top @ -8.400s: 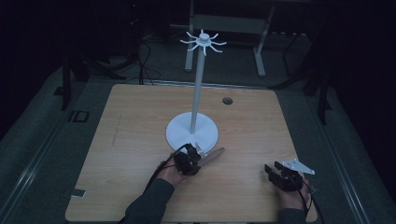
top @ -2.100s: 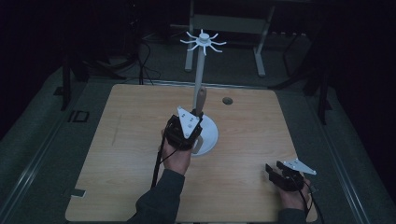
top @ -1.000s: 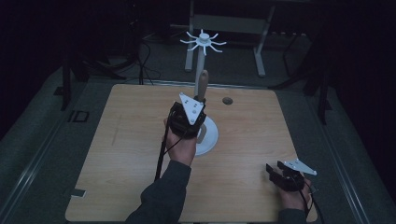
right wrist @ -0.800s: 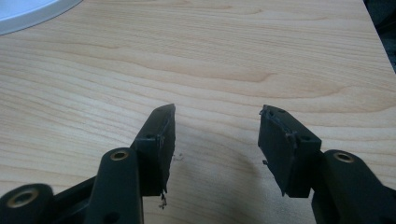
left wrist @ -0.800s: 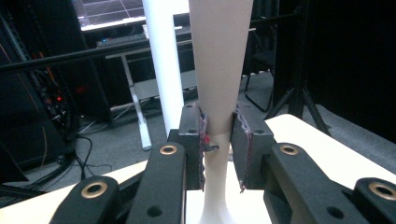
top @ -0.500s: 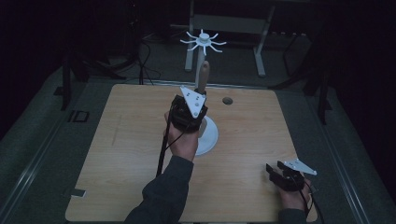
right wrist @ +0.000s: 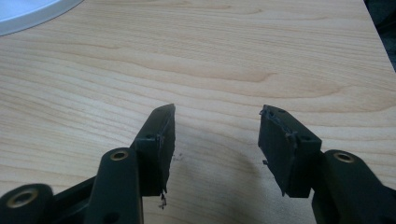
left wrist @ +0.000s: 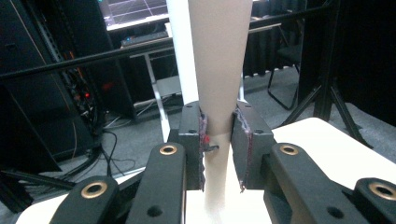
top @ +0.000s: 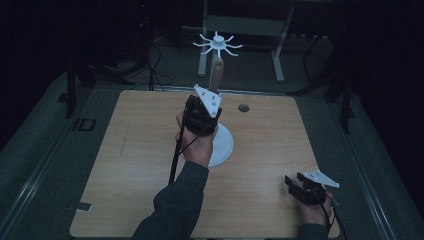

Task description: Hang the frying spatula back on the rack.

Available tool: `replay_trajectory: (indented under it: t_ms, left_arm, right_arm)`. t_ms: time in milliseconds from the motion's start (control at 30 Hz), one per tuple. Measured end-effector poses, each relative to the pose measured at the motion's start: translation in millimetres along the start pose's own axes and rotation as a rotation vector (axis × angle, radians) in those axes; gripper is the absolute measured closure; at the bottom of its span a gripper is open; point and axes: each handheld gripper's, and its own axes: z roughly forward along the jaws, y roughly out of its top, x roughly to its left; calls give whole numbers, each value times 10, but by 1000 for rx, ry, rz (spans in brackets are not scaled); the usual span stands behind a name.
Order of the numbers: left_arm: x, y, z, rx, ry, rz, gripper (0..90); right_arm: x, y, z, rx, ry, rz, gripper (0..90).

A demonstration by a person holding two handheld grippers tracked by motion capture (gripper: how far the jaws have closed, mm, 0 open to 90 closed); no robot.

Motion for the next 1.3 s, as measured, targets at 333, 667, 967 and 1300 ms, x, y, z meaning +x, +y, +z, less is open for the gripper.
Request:
replay_trajectory:
  t_ms: [333,667,967,1300]
  left_arm:
    - [8,41,65,18,19,12,752]
    - [9,80,126,32,33,18,752]
    - [55,79,196,55,41,16,753]
    - [61,58,242,68,31,14,750]
  right_arm:
    - [-4,1,1,0,0,0,458]
    - [-8,0,-2,-1,0,1,458]
    - [-5,0,-2,-2,-1,-2,458]
    - [-6,0,-3,-3,-1,1,458]
